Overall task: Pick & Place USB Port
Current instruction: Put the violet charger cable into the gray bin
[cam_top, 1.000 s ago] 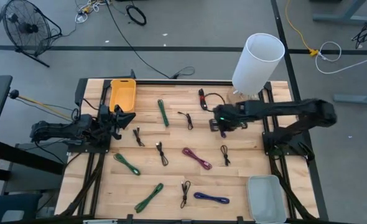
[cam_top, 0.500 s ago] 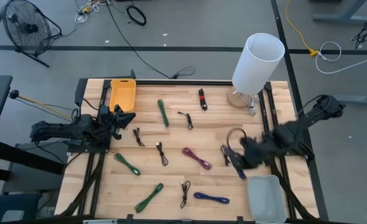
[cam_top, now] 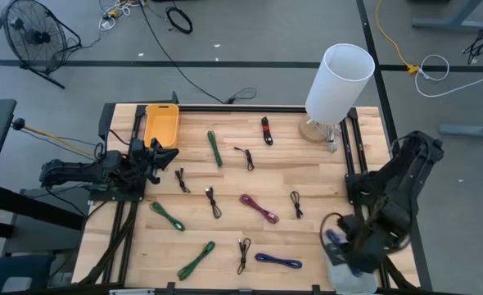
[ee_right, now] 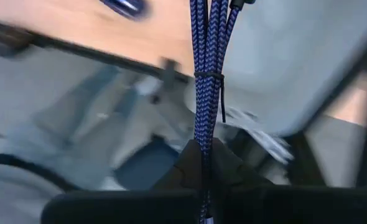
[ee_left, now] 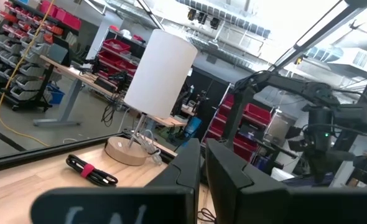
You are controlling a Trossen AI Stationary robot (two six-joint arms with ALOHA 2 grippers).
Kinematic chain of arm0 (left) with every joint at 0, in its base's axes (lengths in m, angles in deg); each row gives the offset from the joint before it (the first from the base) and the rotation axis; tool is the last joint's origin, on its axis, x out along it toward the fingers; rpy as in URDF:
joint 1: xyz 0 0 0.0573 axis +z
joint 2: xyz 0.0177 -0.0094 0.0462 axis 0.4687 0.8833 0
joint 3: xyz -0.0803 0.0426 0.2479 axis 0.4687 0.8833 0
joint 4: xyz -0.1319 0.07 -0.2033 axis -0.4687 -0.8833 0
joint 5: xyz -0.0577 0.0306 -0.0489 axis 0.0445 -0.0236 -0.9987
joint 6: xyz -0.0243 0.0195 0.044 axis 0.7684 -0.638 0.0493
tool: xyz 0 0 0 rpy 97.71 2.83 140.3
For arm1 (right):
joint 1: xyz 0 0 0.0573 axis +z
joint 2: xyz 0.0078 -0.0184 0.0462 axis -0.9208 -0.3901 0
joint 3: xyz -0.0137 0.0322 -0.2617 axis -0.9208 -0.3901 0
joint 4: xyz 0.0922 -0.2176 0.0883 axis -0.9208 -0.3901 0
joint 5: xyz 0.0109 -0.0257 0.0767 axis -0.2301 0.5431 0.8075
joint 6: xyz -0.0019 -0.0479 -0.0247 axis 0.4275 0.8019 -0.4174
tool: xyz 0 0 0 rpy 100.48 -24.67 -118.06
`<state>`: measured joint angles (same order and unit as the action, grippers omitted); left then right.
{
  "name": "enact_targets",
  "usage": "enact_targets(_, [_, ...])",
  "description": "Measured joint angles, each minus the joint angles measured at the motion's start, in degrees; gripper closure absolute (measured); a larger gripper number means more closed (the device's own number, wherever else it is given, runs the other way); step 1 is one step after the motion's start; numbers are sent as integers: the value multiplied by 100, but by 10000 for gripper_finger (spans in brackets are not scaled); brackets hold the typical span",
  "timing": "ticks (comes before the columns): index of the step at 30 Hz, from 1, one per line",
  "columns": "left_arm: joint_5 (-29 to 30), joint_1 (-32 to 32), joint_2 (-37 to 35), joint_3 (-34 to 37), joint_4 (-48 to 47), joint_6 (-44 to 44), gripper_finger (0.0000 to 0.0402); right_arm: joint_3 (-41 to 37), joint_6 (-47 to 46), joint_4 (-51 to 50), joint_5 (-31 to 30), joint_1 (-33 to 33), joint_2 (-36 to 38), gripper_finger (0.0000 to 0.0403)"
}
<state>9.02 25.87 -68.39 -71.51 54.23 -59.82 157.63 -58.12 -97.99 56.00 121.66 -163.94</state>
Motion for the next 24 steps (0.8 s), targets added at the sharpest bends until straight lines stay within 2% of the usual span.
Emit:
enact_targets(6, [-2, 0, 0, 0, -23, 136, 374, 207, -37, -311, 248, 508, -137, 403])
enact_targets(11, [-2, -2, 2, 0, -38, 151, 374, 179, -110, -704, 805, 812, -452, 403])
enact_targets(24, [-2, -1, 2, 0, -34, 336, 374, 177, 0, -544, 790, 954, -1289, 403])
